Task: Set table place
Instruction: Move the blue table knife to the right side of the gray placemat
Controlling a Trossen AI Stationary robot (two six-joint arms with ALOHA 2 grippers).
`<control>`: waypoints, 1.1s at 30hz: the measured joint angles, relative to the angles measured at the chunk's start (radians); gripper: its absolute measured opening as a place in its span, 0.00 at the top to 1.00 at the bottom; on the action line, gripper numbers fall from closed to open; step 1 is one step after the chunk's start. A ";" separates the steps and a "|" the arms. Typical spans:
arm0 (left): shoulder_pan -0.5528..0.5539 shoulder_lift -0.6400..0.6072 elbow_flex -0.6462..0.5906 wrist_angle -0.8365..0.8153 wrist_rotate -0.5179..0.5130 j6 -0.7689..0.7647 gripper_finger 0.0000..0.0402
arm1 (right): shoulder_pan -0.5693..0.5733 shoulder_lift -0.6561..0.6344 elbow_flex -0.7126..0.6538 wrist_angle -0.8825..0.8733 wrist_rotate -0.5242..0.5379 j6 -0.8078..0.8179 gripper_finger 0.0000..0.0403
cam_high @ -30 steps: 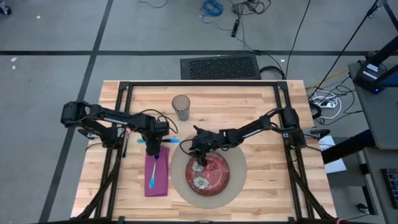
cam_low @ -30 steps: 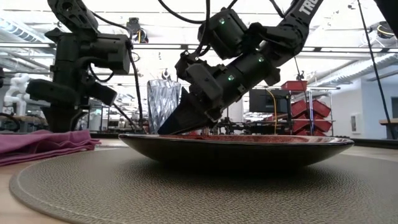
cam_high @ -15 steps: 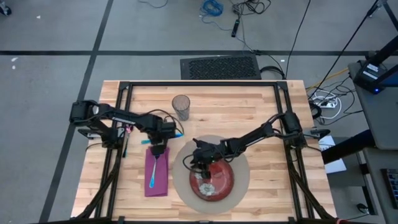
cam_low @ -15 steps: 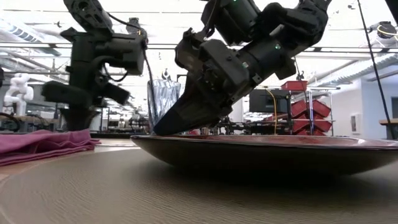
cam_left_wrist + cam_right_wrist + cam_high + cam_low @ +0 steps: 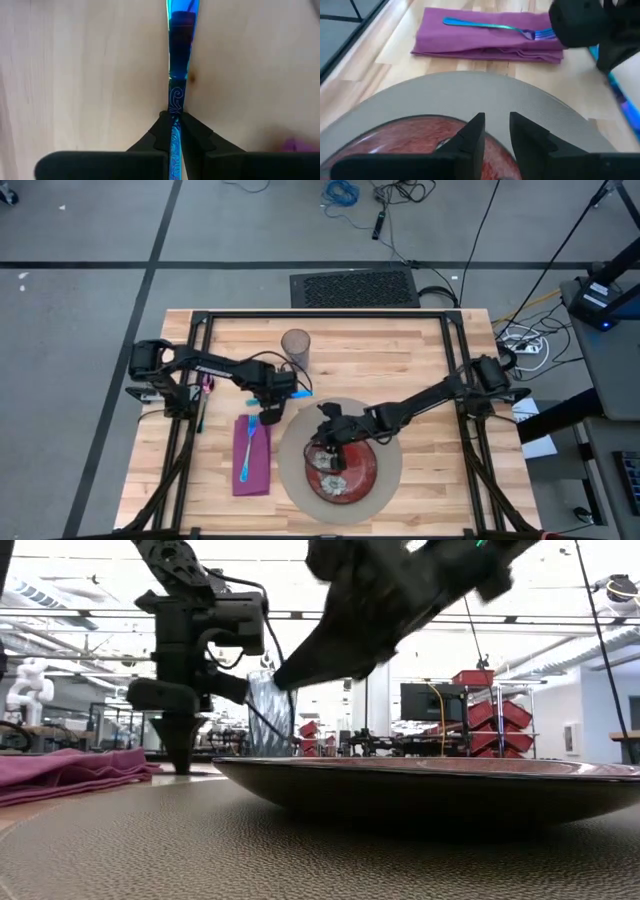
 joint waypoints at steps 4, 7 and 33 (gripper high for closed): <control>0.002 0.033 0.061 0.002 0.007 0.013 0.99 | 0.019 -0.060 0.000 -0.118 0.088 0.035 0.81; 0.002 0.046 0.099 0.009 0.009 0.013 0.99 | 0.040 -0.089 0.000 -0.195 0.164 0.052 0.81; 0.009 0.307 0.475 0.027 0.013 0.116 1.00 | 0.127 -0.094 0.000 -0.362 0.257 0.144 0.81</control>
